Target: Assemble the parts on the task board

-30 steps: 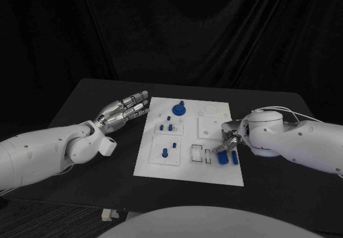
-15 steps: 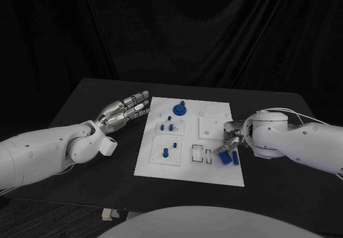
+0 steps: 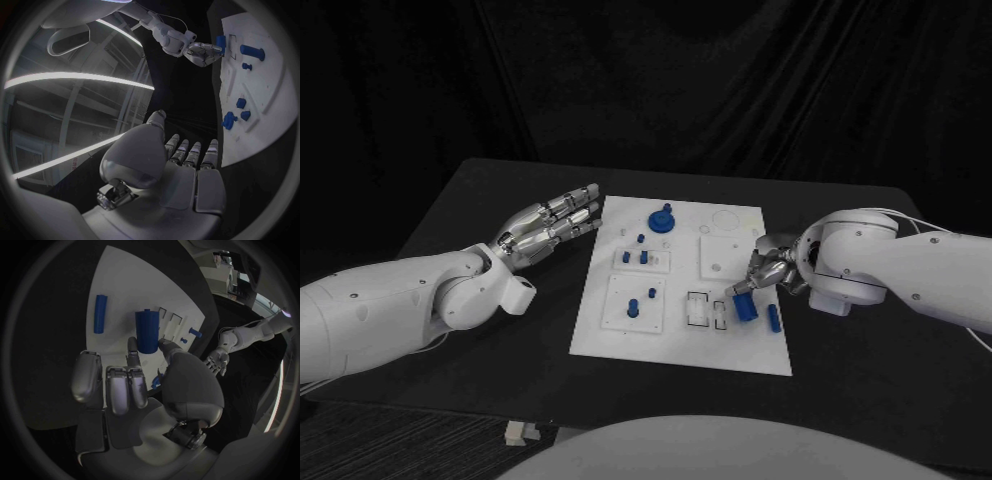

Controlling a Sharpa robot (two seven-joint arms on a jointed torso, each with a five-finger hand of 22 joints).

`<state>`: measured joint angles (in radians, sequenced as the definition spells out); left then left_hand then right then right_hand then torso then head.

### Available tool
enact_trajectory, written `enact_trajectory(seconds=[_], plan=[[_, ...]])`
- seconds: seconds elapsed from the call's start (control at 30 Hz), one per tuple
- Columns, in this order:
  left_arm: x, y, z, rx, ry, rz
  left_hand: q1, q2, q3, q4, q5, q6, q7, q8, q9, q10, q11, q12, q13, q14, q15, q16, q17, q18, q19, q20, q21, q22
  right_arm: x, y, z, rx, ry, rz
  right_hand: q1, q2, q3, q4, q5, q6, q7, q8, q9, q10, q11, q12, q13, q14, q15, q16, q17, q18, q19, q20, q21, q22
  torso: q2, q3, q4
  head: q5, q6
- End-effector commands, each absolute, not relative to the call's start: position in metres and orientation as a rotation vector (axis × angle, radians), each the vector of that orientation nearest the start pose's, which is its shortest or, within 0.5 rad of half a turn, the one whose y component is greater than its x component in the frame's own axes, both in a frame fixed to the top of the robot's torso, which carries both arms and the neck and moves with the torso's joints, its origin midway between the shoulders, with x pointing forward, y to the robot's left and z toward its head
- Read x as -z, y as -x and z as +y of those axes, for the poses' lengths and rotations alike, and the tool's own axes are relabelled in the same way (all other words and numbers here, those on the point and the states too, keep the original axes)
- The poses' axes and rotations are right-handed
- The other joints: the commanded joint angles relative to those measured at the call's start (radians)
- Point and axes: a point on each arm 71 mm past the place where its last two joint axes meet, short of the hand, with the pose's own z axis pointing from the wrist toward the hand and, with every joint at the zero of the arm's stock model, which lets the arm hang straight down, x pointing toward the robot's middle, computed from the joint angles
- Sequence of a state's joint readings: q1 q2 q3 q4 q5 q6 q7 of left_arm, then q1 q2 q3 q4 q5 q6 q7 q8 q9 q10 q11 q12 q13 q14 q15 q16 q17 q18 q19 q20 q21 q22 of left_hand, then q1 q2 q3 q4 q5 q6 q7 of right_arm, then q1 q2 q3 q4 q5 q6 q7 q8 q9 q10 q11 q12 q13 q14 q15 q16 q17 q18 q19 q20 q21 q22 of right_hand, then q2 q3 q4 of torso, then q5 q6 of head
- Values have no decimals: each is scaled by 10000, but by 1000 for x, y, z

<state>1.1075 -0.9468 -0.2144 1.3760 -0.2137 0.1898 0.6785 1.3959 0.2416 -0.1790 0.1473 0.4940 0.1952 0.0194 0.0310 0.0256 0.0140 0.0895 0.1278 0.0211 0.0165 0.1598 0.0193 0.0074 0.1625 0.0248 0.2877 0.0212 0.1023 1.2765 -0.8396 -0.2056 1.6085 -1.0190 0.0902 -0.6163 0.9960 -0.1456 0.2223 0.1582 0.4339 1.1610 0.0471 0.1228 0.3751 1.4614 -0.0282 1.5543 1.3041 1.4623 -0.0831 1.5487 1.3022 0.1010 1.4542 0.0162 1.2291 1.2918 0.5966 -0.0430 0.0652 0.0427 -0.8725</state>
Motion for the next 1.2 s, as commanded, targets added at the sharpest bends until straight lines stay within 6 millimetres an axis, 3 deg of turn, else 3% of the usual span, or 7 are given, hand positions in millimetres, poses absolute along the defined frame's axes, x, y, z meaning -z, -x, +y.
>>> enact_trajectory(seconds=[0.03,0.63,1.2], plan=[[259,-443,282,18806,8166,15047,-37,145,-20,-151,138,77,-79,24,45,-16,10,107,16,14,133,137,37,89,143,44,32,78,246,-443,-201,-3736,-3261,24722,49,339,680,-90,595,122,-108,249,481,1094,-76,165,2667,971,-112,-110,2260,-246,16,7,-301,1763,2,1,-1,18,-1],[260,-444,282,18797,8180,15087,-37,145,-20,-151,138,77,-79,24,45,-16,10,107,16,14,133,137,37,89,143,44,32,78,254,-441,-187,-4681,-5046,25362,-149,455,838,-128,962,-5,-106,278,730,1094,-79,165,2667,963,-118,-143,2224,-219,-20,-3,-465,1725,13,-6,12,-23,-1],[260,-444,282,18827,8201,15131,-44,142,-18,-161,141,52,-117,19,39,-20,4,111,16,16,141,144,39,87,143,44,31,72,265,-440,-172,-4701,-5011,25497,-472,650,955,-38,717,-201,-52,240,930,1094,-36,165,2667,918,-85,-287,2057,-153,-132,23,-847,1623,12,-2,4,-11,-1]])
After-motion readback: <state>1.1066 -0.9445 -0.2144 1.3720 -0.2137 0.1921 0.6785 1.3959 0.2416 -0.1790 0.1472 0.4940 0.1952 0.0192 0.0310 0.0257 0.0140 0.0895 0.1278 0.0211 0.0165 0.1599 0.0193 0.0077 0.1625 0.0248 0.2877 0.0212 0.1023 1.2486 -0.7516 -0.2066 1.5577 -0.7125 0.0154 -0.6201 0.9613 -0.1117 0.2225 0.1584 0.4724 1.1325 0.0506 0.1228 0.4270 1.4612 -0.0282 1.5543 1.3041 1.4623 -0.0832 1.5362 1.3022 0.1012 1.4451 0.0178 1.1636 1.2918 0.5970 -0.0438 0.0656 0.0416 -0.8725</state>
